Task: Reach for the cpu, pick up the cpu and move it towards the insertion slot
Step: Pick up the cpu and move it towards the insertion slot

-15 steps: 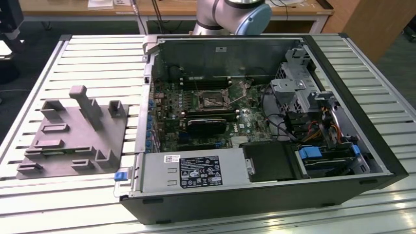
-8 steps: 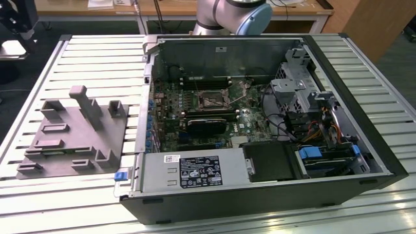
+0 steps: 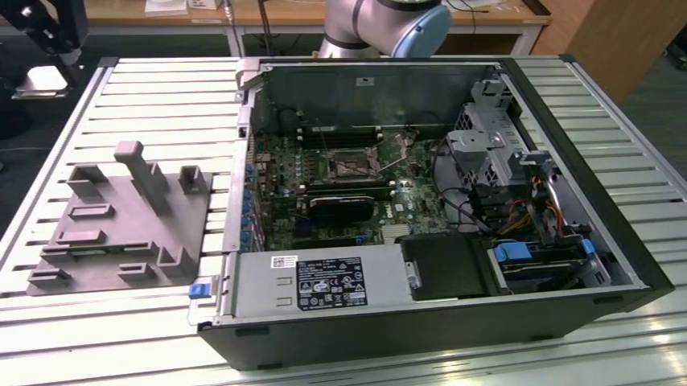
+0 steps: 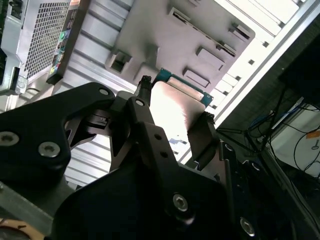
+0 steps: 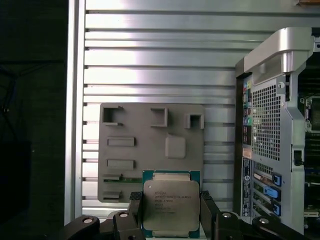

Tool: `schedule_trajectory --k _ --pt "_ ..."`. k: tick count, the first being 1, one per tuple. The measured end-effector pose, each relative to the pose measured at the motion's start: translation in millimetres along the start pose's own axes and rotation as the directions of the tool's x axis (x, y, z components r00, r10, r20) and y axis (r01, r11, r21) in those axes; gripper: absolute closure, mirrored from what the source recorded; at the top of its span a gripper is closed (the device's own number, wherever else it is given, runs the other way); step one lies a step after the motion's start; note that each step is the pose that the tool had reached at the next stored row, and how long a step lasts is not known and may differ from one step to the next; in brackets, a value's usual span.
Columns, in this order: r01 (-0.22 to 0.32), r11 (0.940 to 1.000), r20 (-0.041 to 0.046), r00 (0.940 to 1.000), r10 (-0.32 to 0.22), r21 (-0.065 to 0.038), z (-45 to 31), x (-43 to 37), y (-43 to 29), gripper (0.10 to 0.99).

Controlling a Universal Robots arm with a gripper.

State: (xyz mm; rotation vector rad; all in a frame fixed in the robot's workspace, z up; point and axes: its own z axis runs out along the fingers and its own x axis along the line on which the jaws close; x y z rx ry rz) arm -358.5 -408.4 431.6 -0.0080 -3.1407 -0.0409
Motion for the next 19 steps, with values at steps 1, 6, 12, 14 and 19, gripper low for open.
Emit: schedule_trajectory --k 1,6,12,14,19 --pt "0.0 1.0 0.0 1.0 0.0 0.0 0.0 -2.4 0.0 0.545" --pt "0.0 1.0 -0.0001 1.0 0.0 0.0 0.0 -14.7 0.1 0.545" --pt "0.0 1.0 -0.0004 1.0 0.0 0.0 0.0 -31.0 0.2 0.545" --pt "0.0 1.0 -0.0006 1.0 0.0 0.0 0.0 -36.5 0.2 0.545" --pt "0.0 1.0 -0.0009 1.0 0.0 0.0 0.0 -50.6 0.2 0.545"
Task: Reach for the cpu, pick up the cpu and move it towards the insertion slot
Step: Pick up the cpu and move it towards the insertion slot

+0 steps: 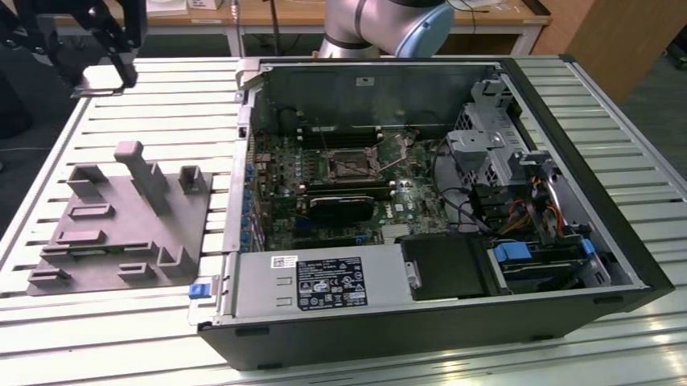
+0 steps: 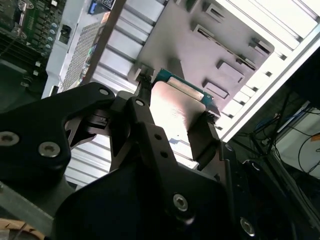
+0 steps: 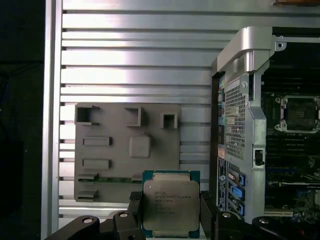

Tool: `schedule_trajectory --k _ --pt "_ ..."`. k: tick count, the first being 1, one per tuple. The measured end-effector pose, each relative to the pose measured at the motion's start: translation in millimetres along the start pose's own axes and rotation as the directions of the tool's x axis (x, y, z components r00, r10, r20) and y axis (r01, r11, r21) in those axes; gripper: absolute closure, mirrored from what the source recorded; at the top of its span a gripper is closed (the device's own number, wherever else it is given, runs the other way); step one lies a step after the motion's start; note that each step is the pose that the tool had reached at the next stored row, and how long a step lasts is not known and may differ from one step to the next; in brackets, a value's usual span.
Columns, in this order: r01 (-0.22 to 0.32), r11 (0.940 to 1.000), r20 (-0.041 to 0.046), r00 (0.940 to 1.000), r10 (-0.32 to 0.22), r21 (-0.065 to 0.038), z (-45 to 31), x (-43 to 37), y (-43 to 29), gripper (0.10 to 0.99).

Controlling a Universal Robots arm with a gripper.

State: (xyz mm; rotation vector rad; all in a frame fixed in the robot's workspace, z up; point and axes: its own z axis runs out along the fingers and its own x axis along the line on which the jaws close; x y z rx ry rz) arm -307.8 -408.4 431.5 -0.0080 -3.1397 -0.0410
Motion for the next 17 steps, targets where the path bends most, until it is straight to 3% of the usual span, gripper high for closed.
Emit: schedule_trajectory --k 17 --pt "0.0 1.0 -0.0015 1.0 0.0 0.0 -0.1 -51.4 0.3 0.545"
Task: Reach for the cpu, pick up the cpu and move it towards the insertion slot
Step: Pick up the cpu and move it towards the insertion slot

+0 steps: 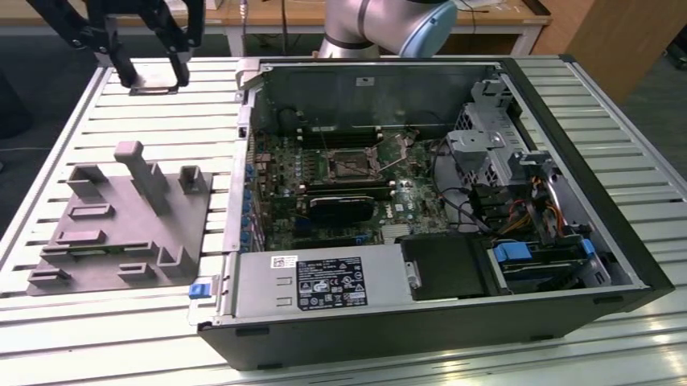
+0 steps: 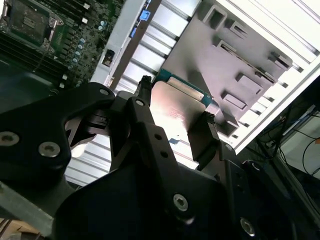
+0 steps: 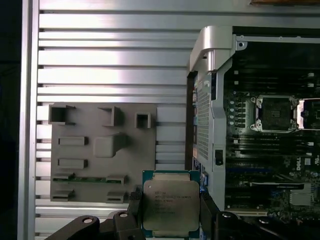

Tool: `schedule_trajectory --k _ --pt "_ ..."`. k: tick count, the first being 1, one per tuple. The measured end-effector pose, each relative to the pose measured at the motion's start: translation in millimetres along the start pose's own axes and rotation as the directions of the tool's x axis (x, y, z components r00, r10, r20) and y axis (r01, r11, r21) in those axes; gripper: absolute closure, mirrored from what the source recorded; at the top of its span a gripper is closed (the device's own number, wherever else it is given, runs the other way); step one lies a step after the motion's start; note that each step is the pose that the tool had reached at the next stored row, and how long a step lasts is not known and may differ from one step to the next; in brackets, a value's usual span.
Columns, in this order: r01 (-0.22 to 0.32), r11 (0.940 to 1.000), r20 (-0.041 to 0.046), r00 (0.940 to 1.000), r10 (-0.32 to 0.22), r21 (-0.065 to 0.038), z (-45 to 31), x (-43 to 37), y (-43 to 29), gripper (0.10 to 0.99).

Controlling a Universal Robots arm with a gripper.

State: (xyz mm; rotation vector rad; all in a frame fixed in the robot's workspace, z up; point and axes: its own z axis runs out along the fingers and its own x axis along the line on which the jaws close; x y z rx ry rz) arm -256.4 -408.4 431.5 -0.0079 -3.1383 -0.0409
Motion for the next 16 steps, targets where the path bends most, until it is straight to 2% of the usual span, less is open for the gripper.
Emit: schedule_trajectory --k 16 --pt "0.0 1.0 -0.0015 1.0 0.0 0.0 -0.1 -48.6 0.3 0.545"
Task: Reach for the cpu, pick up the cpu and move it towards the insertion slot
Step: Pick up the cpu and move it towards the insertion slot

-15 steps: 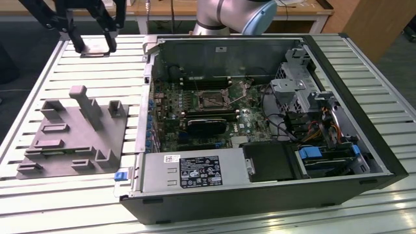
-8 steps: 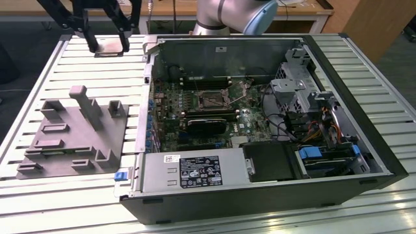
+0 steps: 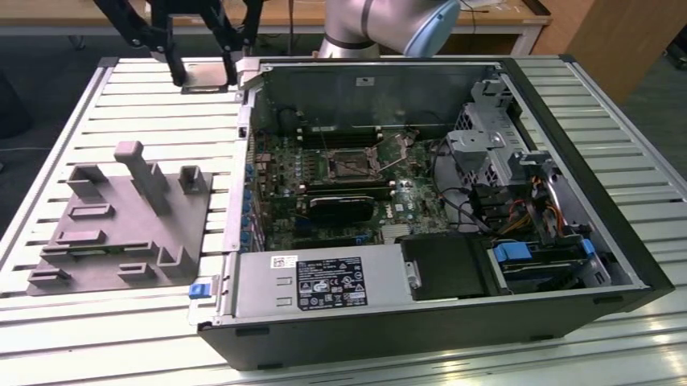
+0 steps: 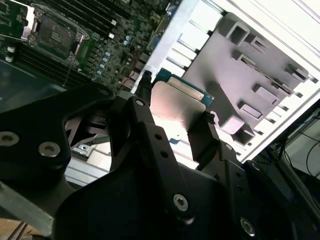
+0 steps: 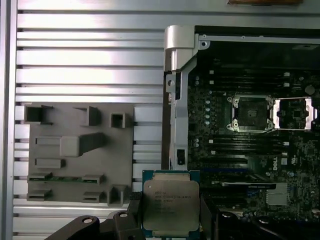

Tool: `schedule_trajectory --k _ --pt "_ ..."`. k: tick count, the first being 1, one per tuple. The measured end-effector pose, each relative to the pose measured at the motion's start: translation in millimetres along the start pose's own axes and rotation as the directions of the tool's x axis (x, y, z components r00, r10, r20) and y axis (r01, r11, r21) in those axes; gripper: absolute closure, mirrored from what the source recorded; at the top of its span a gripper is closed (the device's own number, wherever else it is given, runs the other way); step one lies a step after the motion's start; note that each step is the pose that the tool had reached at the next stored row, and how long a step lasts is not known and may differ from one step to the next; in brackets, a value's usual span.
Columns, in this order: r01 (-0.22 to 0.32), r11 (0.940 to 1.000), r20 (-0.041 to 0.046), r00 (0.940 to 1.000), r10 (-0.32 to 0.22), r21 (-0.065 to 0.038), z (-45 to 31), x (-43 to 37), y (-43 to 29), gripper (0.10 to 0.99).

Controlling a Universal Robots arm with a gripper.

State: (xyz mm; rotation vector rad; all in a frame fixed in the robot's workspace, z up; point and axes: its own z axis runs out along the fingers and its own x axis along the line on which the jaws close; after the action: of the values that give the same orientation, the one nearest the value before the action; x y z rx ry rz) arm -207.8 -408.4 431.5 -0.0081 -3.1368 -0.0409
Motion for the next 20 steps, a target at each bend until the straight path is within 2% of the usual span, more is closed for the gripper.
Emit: schedule_trajectory --k 8,20 --pt "0.0 1.0 -0.0014 1.0 0.0 0.0 -0.1 -25.7 0.1 0.545" --pt "0.0 1.0 -0.0048 1.0 0.0 0.0 -0.3 -72.0 0.4 0.545"
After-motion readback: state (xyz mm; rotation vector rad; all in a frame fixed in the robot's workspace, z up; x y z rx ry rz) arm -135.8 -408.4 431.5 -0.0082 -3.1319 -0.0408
